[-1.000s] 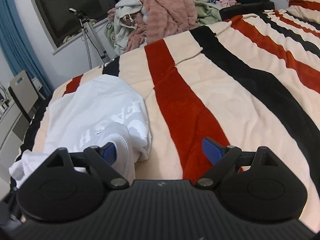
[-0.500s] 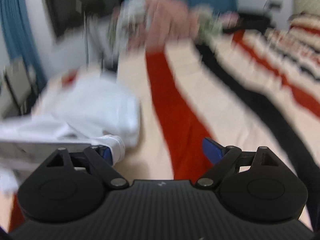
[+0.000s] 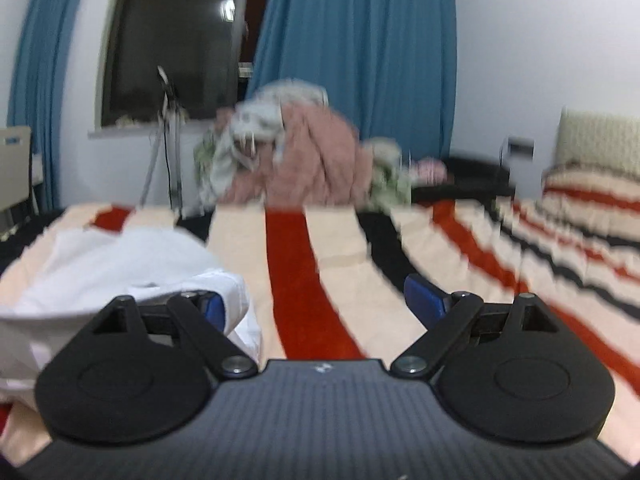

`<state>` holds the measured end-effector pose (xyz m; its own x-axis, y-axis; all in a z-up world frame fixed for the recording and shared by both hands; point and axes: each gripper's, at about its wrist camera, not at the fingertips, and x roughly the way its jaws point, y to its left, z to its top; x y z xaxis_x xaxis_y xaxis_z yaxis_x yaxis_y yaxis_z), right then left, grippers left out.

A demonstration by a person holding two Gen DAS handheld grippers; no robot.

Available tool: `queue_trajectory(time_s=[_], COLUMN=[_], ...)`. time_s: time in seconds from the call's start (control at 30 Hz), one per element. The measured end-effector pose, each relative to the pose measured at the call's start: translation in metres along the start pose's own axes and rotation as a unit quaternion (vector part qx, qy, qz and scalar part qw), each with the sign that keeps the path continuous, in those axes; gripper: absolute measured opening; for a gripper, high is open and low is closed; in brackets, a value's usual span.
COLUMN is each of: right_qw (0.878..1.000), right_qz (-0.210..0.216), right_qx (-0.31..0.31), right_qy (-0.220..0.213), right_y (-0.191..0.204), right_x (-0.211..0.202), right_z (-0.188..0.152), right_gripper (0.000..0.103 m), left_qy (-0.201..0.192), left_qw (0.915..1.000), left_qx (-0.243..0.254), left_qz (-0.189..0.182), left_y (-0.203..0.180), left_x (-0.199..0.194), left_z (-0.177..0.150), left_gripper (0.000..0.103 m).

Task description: Fold clothes

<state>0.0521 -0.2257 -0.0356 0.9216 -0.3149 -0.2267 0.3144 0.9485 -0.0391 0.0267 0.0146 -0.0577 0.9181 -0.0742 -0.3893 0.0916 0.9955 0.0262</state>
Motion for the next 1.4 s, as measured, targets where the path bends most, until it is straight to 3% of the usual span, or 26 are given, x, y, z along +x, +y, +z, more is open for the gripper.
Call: queue_trajectory(time_s=[0.1,0.23,0.33,0.5,0.73,0.83,1.0,1.13,1.23,1.3,1.4], right_qw=[1.000,1.000,1.000,1.000,0.994,0.987,0.979,0.972,0.966,0.966,0.971], right_qz=[0.011,0.013,-0.002,-0.009,0.044,0.071,0.105,0.102,0.089,0.090,0.092], right_qx=[0.010,0.005,-0.005,-0.006,0.016,0.031,0.067,0.065,0.049,0.050,0.047], right_qy=[-0.027,-0.023,-0.002,-0.010,-0.101,-0.139,-0.159,-0.204,-0.238,-0.237,-0.214], right_y=[-0.006,-0.011,-0.012,-0.011,-0.013,-0.019,-0.038,-0.051,-0.056,-0.059,-0.059], right_x=[-0.014,-0.018,-0.013,-0.016,-0.067,-0.097,-0.134,-0.158,-0.166,-0.158,-0.127], right_z=[0.006,0.007,0.002,0.014,0.129,0.197,0.312,0.389,0.430,0.449,0.463], right_gripper=[0.088,0.088,0.088,0.088,0.088,0.088,0.088,0.088,0.089,0.089,0.089], left_qy=[0.047,0.058,0.030,-0.065,-0.207,-0.244,-0.300,-0.338,-0.344,-0.332,-0.296], left_qw=[0.9989,0.9976,0.9984,0.9943,0.9666,0.9571,0.9431,0.9334,0.9319,0.9370,0.9507], left_qx=[0.008,0.020,0.007,-0.058,-0.135,-0.125,-0.116,-0.095,-0.094,-0.096,-0.086], left_qz=[0.006,0.031,0.048,0.062,0.068,0.095,0.085,0.074,0.063,0.050,0.038], left_y=[0.000,0.001,0.008,0.029,0.056,0.057,0.056,0.049,0.041,0.038,0.031], left_x=[0.013,0.017,0.005,-0.036,-0.125,-0.168,-0.234,-0.273,-0.278,-0.261,-0.205], left_z=[-0.006,-0.012,-0.006,0.029,0.142,0.208,0.314,0.388,0.431,0.451,0.461], left_gripper=[0.054,0.064,0.070,0.077,0.079,0.079,0.082,0.084,0.085,0.086,0.089])
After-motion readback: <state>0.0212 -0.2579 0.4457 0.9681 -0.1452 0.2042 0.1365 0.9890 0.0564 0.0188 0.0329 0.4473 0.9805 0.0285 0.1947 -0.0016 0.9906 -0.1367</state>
